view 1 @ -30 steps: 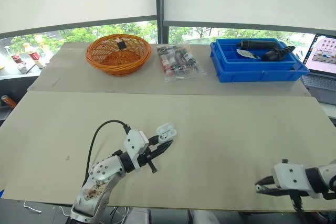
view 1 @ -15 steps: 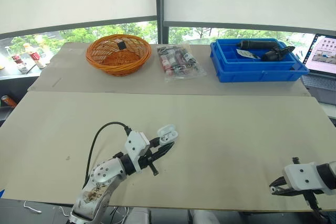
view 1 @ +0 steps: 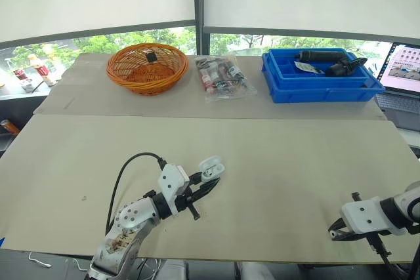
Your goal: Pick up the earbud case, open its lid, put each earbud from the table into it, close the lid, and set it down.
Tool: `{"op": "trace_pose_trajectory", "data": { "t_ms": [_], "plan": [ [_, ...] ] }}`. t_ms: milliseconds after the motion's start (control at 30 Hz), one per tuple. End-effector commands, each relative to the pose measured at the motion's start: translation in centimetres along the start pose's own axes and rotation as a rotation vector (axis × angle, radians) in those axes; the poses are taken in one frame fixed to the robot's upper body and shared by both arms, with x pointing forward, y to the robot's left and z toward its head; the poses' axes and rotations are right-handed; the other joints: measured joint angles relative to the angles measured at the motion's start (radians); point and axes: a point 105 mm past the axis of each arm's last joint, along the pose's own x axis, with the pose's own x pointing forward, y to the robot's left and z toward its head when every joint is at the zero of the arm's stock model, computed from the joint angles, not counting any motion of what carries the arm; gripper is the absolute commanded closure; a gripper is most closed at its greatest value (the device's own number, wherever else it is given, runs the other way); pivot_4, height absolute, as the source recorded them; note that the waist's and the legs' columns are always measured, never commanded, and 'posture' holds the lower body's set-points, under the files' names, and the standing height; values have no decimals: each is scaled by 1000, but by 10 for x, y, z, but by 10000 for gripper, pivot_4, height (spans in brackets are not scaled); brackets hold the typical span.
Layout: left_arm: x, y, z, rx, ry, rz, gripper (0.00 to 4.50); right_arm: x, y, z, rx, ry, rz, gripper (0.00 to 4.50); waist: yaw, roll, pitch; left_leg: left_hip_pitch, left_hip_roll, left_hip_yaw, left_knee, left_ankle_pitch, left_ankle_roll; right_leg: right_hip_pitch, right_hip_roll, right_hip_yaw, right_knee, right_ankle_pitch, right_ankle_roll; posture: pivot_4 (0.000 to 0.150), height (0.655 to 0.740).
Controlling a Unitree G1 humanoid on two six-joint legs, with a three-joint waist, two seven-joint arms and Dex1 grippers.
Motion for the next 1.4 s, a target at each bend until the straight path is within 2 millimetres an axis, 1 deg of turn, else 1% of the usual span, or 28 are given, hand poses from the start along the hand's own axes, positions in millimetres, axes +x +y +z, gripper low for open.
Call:
{"op": "trace_pose_trajectory", "data": {
  "t_ms": [33,100,133,267,333,400,500,533,633,700,800,933,1200,1367,1400],
  "plan": [
    [1,-2,13,30,-39,-8,39079,1,-4,-5,18,10,-25,24882,1,0,0,0,0,0,0,0,0,0,0,0,0,0,0,1500,7114],
    [1,-1,13,33,-39,-6,39079,1,-7,-2,-2,-3,-48,17597,1,0,0,0,0,0,0,0,0,0,0,0,0,0,0,1500,7114],
    [1,-1,13,34,-39,-6,39079,0,-8,0,0,-13,-57,17154,2,0,0,0,0,0,0,0,0,0,0,0,0,0,0,1500,7114],
    [-1,0,12,35,-33,-5,39079,-10,-15,15,1,-65,-112,17154,3,0,0,0,0,0,0,0,0,0,0,0,0,0,0,1500,7114],
    [-1,0,12,35,-31,-6,39079,-18,-15,18,-13,-24,-137,17154,2,1,0,0,0,0,0,0,0,0,0,0,1,0,0,1500,7114],
    [0,0,11,34,-30,-9,39079,-24,-15,21,-9,39,-153,17154,3,3,0,0,0,0,0,0,0,0,0,0,1,0,0,1500,7114],
    [1,-1,10,31,-31,-12,39079,-29,-15,17,-6,204,-187,17154,3,3,0,0,0,0,0,0,0,0,0,0,1,0,0,1500,7114],
    [2,-1,10,30,-32,-13,39079,-29,-11,18,13,245,-161,17154,4,3,0,0,0,0,0,0,0,0,0,0,1,0,0,1500,7114],
    [3,-3,10,27,-34,-18,39079,-27,-5,21,33,347,-107,17154,3,2,0,0,0,0,0,0,0,0,0,0,1,0,0,1500,7114],
    [4,-3,10,26,-34,-20,39079,-23,-5,23,24,376,-97,17154,3,2,0,0,0,0,0,0,0,0,0,0,1,0,0,1500,7114],
    [4,-4,10,27,-34,-24,39079,-14,-5,28,23,372,-85,17154,3,2,0,0,0,0,0,0,0,0,0,0,0,0,0,1500,7114],
    [4,-4,9,27,-32,-24,39079,-7,-8,28,28,371,-73,17154,3,2,0,-1,0,0,0,0,0,-1,0,0,0,0,0,1500,7114],
    [4,-5,8,28,-31,-23,39079,-1,-9,23,39,378,-37,17154,3,2,0,-1,0,0,0,0,0,-1,0,-1,-1,0,0,1500,7114],
    [5,-5,8,27,-32,-22,39079,2,-8,24,45,370,-27,17154,3,2,0,-1,0,0,0,0,0,-1,0,-1,-1,0,0,1500,7114],
    [5,-4,8,27,-32,-22,39079,2,-8,25,48,366,-23,19632,3,2,0,-1,0,0,0,0,0,-1,0,-1,-1,0,0,1500,7114]
  ]
}}
